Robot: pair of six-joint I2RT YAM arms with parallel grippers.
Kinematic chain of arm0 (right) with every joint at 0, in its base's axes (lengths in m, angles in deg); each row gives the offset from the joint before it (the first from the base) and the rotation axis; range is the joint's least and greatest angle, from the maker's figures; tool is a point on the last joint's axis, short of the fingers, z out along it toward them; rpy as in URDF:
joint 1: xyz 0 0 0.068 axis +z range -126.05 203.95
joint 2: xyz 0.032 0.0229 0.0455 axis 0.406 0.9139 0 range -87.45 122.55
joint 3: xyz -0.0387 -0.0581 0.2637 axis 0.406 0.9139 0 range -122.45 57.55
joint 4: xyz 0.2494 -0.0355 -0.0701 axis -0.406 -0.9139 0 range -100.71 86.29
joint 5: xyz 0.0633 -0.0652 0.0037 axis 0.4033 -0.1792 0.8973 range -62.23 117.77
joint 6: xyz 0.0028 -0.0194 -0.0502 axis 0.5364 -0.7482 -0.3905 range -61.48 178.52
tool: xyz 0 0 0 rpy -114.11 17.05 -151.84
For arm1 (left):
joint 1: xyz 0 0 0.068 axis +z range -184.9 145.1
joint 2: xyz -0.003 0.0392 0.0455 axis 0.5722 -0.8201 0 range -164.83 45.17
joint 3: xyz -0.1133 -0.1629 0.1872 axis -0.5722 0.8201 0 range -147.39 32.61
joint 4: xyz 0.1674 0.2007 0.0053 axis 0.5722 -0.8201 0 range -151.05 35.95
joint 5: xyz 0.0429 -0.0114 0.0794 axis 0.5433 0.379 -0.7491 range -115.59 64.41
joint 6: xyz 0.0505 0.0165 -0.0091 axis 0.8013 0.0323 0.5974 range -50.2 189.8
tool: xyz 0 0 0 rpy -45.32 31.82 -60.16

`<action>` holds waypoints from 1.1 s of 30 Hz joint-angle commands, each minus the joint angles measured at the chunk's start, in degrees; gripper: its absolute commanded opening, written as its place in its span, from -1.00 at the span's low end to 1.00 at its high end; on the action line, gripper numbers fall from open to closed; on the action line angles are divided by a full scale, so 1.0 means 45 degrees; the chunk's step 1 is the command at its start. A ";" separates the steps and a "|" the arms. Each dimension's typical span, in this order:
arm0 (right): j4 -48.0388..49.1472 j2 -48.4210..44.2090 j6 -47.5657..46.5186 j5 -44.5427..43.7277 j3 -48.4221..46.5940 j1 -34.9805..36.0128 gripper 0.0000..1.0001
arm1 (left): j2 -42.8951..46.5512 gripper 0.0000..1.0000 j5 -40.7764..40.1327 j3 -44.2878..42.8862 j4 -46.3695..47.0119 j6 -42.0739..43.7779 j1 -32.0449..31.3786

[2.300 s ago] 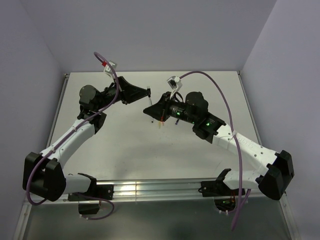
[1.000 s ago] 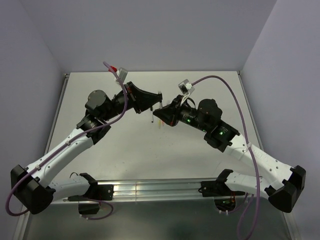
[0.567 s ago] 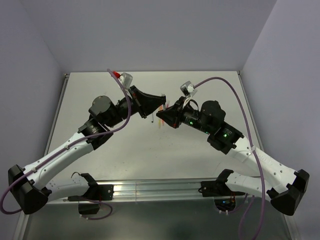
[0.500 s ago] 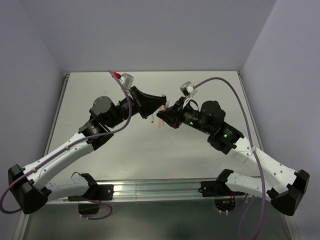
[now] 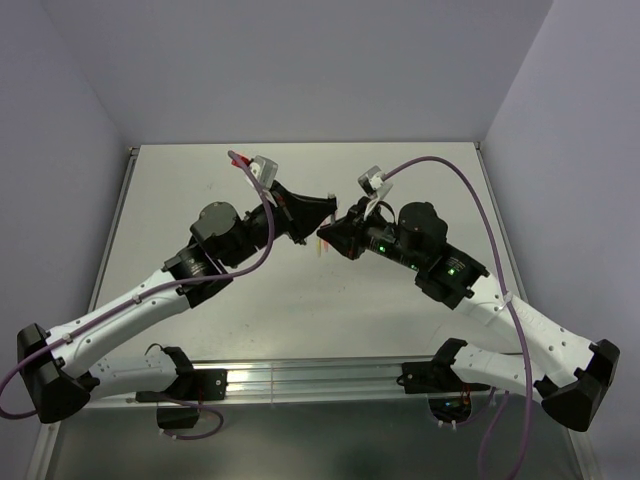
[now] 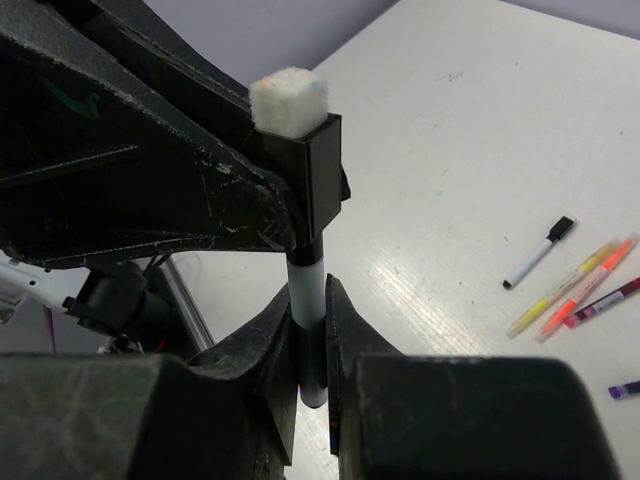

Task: Insert the pens into the pen caps
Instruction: Press the pen cap onto the pen.

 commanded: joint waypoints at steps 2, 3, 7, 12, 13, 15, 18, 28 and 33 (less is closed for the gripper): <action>0.2987 -0.0161 -0.0324 -0.2072 -0.1424 -0.0224 -1.00 | -0.0073 -0.99 0.2345 0.0705 -0.3250 -0.0332 -0.1518; 0.2986 -0.0162 -0.0305 -0.2131 -0.1444 -0.0224 -1.00 | -0.0053 -0.99 0.2245 0.0744 -0.3271 -0.0332 -0.1558; 0.2928 -0.0162 -0.0363 -0.2190 -0.1541 -0.0224 -1.00 | -0.0014 -0.99 0.1718 0.0842 -0.3720 -0.0273 -0.1752; 0.2850 -0.0181 -0.0481 -0.2327 -0.1795 -0.0224 -1.00 | -0.0014 -0.99 0.1288 0.1096 -0.3817 -0.0274 -0.1909; 0.2830 -0.0181 -0.0539 -0.2365 -0.1834 -0.0224 -1.00 | -0.0053 -0.99 0.1210 0.1115 -0.3818 -0.0312 -0.1929; 0.2772 -0.0220 -0.0559 -0.2444 -0.1912 -0.0224 -1.00 | -0.0053 -0.99 0.0995 0.1194 -0.3876 -0.0312 -0.1987; 0.2752 -0.0220 -0.0617 -0.2483 -0.2029 -0.0224 -1.00 | -0.0092 -0.99 0.0723 0.1291 -0.3915 -0.0371 -0.2046; 0.2557 -0.0084 -0.0637 -0.2698 -0.2537 -0.0224 -1.00 | -0.0657 -0.99 -0.1733 0.1097 -0.4540 -0.1561 -0.2592; 0.2420 -0.0025 -0.0676 -0.2737 -0.2810 -0.0224 -1.00 | -0.0971 -0.99 -0.2812 0.0920 -0.5164 -0.2342 -0.2847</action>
